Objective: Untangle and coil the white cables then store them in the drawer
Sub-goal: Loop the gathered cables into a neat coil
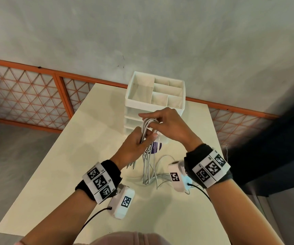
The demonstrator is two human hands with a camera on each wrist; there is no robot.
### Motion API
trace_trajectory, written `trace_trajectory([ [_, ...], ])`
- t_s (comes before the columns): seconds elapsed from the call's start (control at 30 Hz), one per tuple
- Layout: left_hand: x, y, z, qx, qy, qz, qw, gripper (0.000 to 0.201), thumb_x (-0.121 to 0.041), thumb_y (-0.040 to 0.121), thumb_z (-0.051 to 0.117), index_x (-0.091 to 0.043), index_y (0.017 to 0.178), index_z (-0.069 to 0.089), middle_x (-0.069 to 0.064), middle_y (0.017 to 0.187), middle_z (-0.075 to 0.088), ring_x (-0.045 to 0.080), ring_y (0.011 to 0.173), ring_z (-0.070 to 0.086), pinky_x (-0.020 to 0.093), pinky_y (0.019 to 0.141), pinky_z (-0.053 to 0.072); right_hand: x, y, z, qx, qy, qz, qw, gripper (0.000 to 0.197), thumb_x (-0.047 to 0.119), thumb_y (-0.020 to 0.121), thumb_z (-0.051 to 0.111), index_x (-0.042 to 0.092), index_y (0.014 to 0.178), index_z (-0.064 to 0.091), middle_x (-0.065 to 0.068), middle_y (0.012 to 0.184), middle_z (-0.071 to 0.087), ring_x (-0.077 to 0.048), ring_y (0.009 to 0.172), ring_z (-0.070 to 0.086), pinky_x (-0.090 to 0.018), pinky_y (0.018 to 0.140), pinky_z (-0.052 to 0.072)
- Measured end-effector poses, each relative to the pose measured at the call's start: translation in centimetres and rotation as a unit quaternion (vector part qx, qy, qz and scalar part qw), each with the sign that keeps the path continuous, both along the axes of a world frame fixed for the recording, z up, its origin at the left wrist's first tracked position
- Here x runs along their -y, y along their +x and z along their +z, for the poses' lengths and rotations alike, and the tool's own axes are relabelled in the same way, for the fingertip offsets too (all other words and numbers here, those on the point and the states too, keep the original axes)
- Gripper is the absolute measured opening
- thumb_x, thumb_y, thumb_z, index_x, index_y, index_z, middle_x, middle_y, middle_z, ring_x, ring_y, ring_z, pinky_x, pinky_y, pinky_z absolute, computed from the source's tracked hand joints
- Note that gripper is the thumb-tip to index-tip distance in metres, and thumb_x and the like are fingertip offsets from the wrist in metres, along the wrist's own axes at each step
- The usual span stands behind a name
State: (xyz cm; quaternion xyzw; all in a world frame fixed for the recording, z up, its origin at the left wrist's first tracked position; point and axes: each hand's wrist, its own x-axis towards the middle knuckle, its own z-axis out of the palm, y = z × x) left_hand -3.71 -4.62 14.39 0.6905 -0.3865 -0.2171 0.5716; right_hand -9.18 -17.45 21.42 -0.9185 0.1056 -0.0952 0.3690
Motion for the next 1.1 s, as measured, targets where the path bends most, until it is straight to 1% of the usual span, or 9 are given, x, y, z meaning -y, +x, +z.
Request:
trace_trajectory([
  [0.17, -0.1, -0.8, 1.4, -0.036, -0.007, -0.029, 0.999, 0.026, -0.018, 0.098, 0.046, 0.006, 0.098, 0.055, -0.016, 0.037, 0.044, -0.004, 0.037, 0.042, 0.006, 0.044, 0.030, -0.6, 0.3, 0.5, -0.011, 0.048, -0.059, 0.997, 0.038, -0.002, 0.083, 0.051, 0.020, 0.101, 0.076, -0.002, 0.102, 0.076, -0.009, 0.092, 0.069, -0.022, 0.086, 0.054],
  [0.33, -0.2, -1.1, 1.6, -0.044, -0.018, -0.068, 0.997, 0.012, -0.015, 0.098, 0.045, -0.008, 0.101, 0.055, -0.006, 0.054, 0.054, -0.011, 0.059, 0.059, 0.002, 0.059, 0.040, -1.3, 0.6, 0.2, -0.004, 0.090, -0.097, 0.991, 0.038, -0.005, 0.079, 0.047, 0.016, 0.085, 0.078, -0.002, 0.088, 0.076, -0.016, 0.082, 0.069, -0.024, 0.074, 0.055],
  [0.47, 0.2, -0.9, 1.1, -0.031, -0.014, -0.046, 0.998, 0.018, -0.021, 0.092, 0.057, -0.037, 0.088, 0.064, -0.014, 0.076, 0.072, 0.014, 0.078, 0.066, 0.025, 0.074, 0.053, -2.2, 0.9, -0.4, 0.026, 0.158, -0.137, 0.978, 0.030, -0.006, 0.075, 0.046, 0.013, 0.076, 0.069, 0.005, 0.076, 0.067, -0.011, 0.067, 0.061, -0.017, 0.058, 0.049],
  [0.57, 0.3, -0.8, 0.9, -0.019, -0.007, -0.050, 0.999, 0.012, -0.030, 0.092, 0.057, -0.037, 0.087, 0.065, -0.001, 0.081, 0.074, 0.039, 0.081, 0.065, 0.047, 0.079, 0.053, -2.4, 1.2, -1.0, 0.023, 0.194, -0.159, 0.968, 0.022, -0.004, 0.079, 0.050, 0.017, 0.081, 0.058, 0.005, 0.076, 0.057, -0.008, 0.064, 0.055, -0.012, 0.049, 0.043],
  [0.73, 0.2, -0.9, 1.8, -0.061, -0.029, -0.051, 0.996, 0.020, -0.012, 0.098, 0.047, 0.006, 0.093, 0.055, 0.001, 0.063, 0.063, -0.001, 0.041, 0.050, 0.007, 0.046, 0.036, -1.0, 0.4, -0.6, -0.011, 0.324, -0.096, 0.941, 0.031, -0.001, 0.085, 0.054, 0.010, 0.114, 0.053, -0.014, 0.100, 0.057, -0.017, 0.074, 0.056, -0.025, 0.063, 0.047],
  [0.83, -0.2, -0.7, 2.4, -0.078, -0.059, -0.029, 0.995, 0.023, -0.011, 0.099, 0.044, 0.005, 0.086, 0.056, -0.010, 0.049, 0.060, -0.002, 0.035, 0.045, 0.006, 0.041, 0.032, -0.1, -0.8, -1.9, -0.030, 0.362, -0.010, 0.932, 0.046, 0.042, 0.092, 0.052, 0.003, 0.118, 0.052, -0.026, 0.107, 0.058, -0.018, 0.076, 0.054, -0.024, 0.071, 0.045],
  [0.9, -0.5, -0.2, 2.5, -0.099, -0.084, -0.013, 0.991, 0.027, -0.016, 0.099, 0.045, 0.005, 0.087, 0.057, -0.008, 0.053, 0.062, 0.000, 0.041, 0.053, 0.012, 0.043, 0.042, -0.4, -1.5, -3.6, -0.093, 0.319, 0.074, 0.940, 0.066, 0.065, 0.085, 0.036, 0.007, 0.112, 0.055, -0.015, 0.096, 0.059, -0.015, 0.081, 0.052, -0.017, 0.075, 0.044],
  [1.0, -0.8, 0.7, 2.7, -0.101, -0.098, 0.034, 0.989, 0.031, -0.017, 0.099, 0.045, 0.006, 0.085, 0.059, -0.009, 0.054, 0.061, -0.002, 0.038, 0.050, 0.008, 0.044, 0.039, -1.1, -2.1, -5.7, -0.181, 0.199, 0.125, 0.955, 0.046, 0.042, 0.093, 0.051, 0.013, 0.128, 0.047, -0.004, 0.118, 0.062, -0.017, 0.104, 0.062, -0.032, 0.092, 0.053],
  [1.1, -1.1, 1.7, 2.4, -0.039, -0.079, 0.087, 0.992, 0.036, -0.020, 0.099, 0.045, 0.007, 0.084, 0.062, -0.020, 0.042, 0.054, -0.005, 0.039, 0.044, 0.010, 0.049, 0.033, -0.7, -2.2, -6.0, -0.145, 0.117, 0.079, 0.979, 0.013, 0.027, 0.094, 0.055, 0.014, 0.092, 0.054, -0.002, 0.081, 0.058, -0.018, 0.070, 0.064, -0.029, 0.072, 0.055],
])
